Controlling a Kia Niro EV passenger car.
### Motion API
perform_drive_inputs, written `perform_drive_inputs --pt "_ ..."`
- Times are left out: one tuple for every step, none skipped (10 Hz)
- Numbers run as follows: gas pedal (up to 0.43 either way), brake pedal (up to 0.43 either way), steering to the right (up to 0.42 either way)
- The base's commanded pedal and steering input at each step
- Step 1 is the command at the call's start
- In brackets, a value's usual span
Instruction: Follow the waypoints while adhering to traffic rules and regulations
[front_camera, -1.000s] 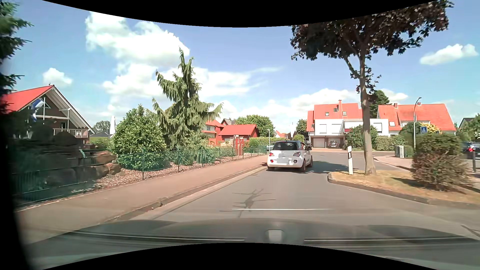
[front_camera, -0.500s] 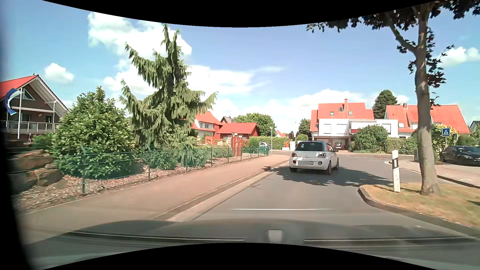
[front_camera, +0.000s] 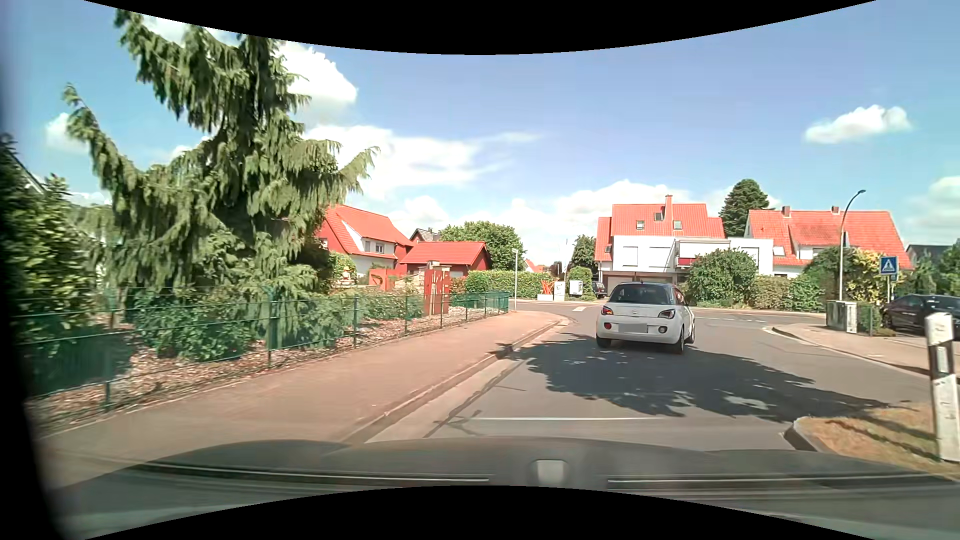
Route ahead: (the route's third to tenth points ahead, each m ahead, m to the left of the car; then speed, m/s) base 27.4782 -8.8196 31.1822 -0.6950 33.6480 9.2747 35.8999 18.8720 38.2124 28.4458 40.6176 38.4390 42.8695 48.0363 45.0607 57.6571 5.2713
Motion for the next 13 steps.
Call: perform_drive_inputs --pt "0.059 0.006 0.154" --pt "0.059 0.006 0.158" --pt "0.059 0.006 0.164" --pt "0.059 0.006 0.17" --pt "0.059 0.006 0.174" --pt "0.059 0.006 0.183" --pt "0.059 0.006 0.195" --pt "0.039 0.006 0.206" --pt "0.0 0.006 0.211" --pt "0.0 0.006 0.211" --pt "0.0 0.006 0.209" --pt "0.0 0.006 0.208" --pt "0.0 0.006 0.208"
